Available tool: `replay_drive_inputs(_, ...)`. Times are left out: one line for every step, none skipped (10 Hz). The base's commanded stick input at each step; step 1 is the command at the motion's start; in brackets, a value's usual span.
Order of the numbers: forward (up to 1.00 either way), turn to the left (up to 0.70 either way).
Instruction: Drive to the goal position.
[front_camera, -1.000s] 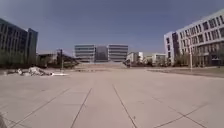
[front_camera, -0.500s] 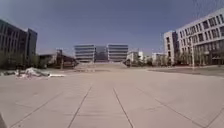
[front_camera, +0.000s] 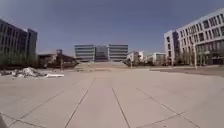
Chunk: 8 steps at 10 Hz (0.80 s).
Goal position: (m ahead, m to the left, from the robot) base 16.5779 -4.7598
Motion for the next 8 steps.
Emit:
replay_drive_inputs(0.7,0.0)
replay_drive_inputs(0.7,0.0)
replay_drive_inputs(0.7,0.0)
replay_drive_inputs(0.7,0.0)
replay_drive_inputs(0.7,0.0)
replay_drive_inputs(0.7,0.0)
replay_drive_inputs(0.7,0.0)
replay_drive_inputs(0.7,0.0)
